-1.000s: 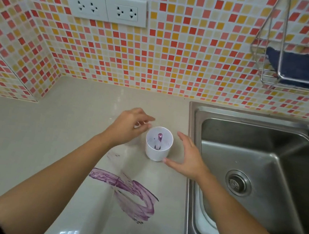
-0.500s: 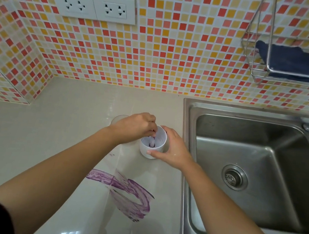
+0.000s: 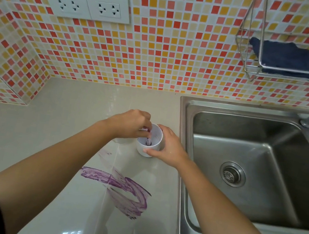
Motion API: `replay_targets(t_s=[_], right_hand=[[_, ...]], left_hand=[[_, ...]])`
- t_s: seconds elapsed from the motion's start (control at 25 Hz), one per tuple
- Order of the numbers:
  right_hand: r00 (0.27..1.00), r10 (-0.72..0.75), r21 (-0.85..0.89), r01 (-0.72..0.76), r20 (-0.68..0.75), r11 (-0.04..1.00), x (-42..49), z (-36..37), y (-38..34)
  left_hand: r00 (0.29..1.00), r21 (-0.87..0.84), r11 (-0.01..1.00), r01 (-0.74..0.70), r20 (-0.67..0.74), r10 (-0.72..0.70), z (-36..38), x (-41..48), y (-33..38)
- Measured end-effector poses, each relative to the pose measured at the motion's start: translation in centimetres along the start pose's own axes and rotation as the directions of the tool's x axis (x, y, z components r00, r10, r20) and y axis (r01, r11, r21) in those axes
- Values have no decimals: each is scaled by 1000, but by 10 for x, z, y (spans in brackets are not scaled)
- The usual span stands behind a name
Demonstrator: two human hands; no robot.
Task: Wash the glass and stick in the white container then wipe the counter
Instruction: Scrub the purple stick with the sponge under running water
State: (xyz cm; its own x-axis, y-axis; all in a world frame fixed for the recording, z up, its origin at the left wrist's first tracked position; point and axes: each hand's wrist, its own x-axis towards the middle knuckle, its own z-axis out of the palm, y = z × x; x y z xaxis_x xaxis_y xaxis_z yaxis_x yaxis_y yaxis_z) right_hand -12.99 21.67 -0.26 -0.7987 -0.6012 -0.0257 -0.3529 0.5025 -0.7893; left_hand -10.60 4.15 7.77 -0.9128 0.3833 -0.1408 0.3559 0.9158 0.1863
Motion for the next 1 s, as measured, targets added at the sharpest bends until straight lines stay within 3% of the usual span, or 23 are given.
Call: replay_targets(t_s=[0.2,0.36,0.52,0.64,0.72,0.76,0.8,0.88,1.0], right_hand=[[1000,-5,3,5,-4,1000,0,0,-1],[1000,-1,0,1,-4,1000,0,0,-1],[999,4,-33,-3,38,999,2,0,1],[994,64,-70,-58,88,996,-5,-9,9],[997,53,-65,-57,-57,996,-13,-31,11],[979,17,-81,-34,-202,996,-18,-46,11],[927,-29,-109,-13,-375,994,-24,-65,10],[742,-113,-171,-2,-661,985,-36,-110,7],[512,-192,-260,-65,-837,963,-52,-187,4]], left_hand=[[999,-7,999,-43,0,43,-1,-1,-1],[998,-51,998,31,-48,-34,-3,0,0],[989,-62,995,77,-123,-84,-23,-1,2],[963,-94,993,67,-256,-89,-49,-5,4],[924,-171,985,36,-370,-98,-63,-4,13],[899,-252,967,22,-418,-130,-66,0,20],[874,-362,932,5,-451,-180,-68,6,30],[843,-587,809,-32,-450,-293,-62,26,55],[806,-847,529,-59,-353,-475,-47,56,96]])
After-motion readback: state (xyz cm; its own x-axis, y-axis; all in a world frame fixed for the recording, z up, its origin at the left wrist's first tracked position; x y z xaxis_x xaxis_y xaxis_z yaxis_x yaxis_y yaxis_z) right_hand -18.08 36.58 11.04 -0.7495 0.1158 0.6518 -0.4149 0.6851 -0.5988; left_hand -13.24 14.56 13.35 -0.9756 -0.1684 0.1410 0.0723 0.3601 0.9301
